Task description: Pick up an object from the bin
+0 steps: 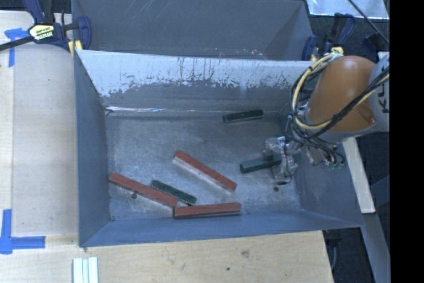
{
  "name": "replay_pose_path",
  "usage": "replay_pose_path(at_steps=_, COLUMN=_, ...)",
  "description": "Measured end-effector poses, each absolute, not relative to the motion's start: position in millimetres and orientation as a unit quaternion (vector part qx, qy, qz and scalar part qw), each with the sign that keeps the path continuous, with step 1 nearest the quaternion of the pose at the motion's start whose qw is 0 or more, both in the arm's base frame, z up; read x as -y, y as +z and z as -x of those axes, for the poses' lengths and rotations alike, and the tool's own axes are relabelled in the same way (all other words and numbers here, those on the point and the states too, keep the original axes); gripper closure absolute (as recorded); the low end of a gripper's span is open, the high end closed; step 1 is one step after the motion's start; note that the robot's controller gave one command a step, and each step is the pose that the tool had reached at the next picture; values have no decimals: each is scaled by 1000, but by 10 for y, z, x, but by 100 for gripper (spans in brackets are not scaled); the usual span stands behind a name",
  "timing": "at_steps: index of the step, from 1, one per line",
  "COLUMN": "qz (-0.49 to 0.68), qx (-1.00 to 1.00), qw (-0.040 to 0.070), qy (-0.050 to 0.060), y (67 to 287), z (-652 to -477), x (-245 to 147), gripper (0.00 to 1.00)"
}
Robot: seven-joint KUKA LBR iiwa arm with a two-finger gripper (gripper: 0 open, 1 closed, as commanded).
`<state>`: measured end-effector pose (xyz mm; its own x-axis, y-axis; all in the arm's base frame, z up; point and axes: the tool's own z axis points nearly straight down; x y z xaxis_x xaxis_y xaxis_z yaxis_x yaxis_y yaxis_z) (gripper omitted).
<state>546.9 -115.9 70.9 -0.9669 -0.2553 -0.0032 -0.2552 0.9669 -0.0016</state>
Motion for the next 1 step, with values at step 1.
replay_pose_path(at_steps=1, qz=165, qx=-986, qw=4, qy=-1, y=2413, z=-5109, x=684, gripper=100)
